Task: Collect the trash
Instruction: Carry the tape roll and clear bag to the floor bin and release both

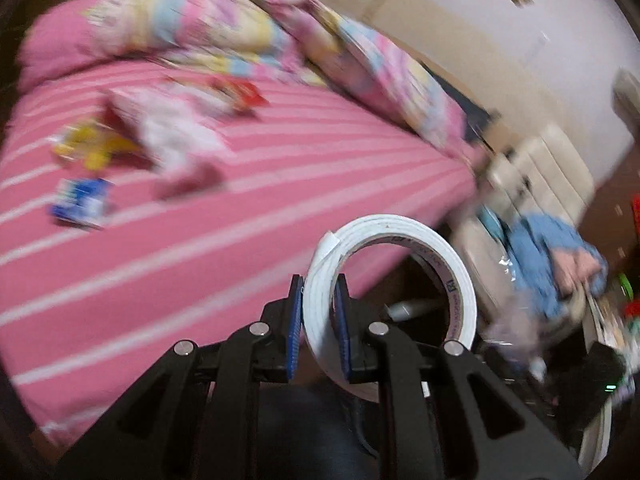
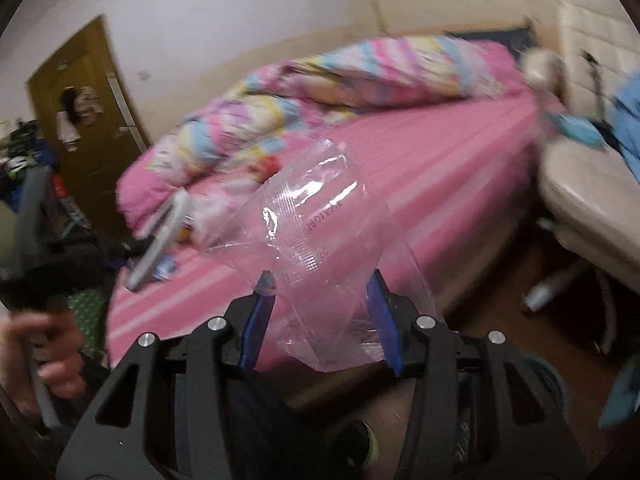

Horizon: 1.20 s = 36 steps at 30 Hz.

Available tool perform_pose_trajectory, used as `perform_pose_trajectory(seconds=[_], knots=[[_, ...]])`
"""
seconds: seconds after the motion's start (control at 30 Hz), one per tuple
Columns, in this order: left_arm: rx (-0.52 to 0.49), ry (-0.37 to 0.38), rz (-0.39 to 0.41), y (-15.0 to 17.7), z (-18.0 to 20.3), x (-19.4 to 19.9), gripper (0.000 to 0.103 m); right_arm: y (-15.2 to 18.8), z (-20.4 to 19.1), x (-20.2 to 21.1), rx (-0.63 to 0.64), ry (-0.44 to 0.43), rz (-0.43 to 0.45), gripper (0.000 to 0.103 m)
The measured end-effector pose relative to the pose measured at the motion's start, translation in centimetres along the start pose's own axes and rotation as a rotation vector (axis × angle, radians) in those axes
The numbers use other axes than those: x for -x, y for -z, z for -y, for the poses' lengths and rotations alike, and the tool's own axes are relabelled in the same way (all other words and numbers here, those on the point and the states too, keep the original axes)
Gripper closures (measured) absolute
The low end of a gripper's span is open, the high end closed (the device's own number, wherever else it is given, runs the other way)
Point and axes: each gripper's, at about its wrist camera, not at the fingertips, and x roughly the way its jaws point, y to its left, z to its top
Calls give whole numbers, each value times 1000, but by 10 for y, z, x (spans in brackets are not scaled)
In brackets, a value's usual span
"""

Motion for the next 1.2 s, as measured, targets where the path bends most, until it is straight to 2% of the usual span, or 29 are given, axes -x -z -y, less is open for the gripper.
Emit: perform_pose_trajectory(seconds=[0.13, 0.3, 0.4, 0.6, 0.67, 0.73, 0.83, 1.0, 1.07, 1.1, 1.13, 1.2], knots=[[-76, 84, -121, 25, 44, -40, 88, 46, 65, 1, -85, 117, -83, 54], [-161, 157, -290, 59, 90, -94, 88, 96, 123, -13, -200, 202, -171, 54], [-183, 180, -392, 78, 109, -125, 88, 116, 138, -28, -241, 235, -223, 54], [-253, 216, -487, 104, 142, -174, 88, 156, 169, -45, -294, 294, -309, 51], [-285, 229, -515, 115, 151, -193, 88, 166, 180, -45, -311, 314, -337, 48], [-319, 240, -572, 128, 162, -219, 88, 168, 186, -45, -313, 345, -350, 36], [-379, 231, -634, 146, 177, -246, 88, 175, 196, -38, -306, 405, -381, 25], [-455, 239, -715, 172, 193, -275, 87, 187, 207, -27, -309, 454, -402, 20], [-470, 241, -738, 180, 198, -285, 71, 190, 208, -24, -316, 465, -403, 20], [-475, 238, -754, 184, 199, -289, 51, 192, 208, -22, -319, 467, -406, 19], [-485, 230, -757, 188, 201, -293, 37, 192, 207, -22, -321, 468, -407, 19], [-502, 225, -750, 191, 205, -296, 32, 188, 203, -20, -318, 472, -408, 19]])
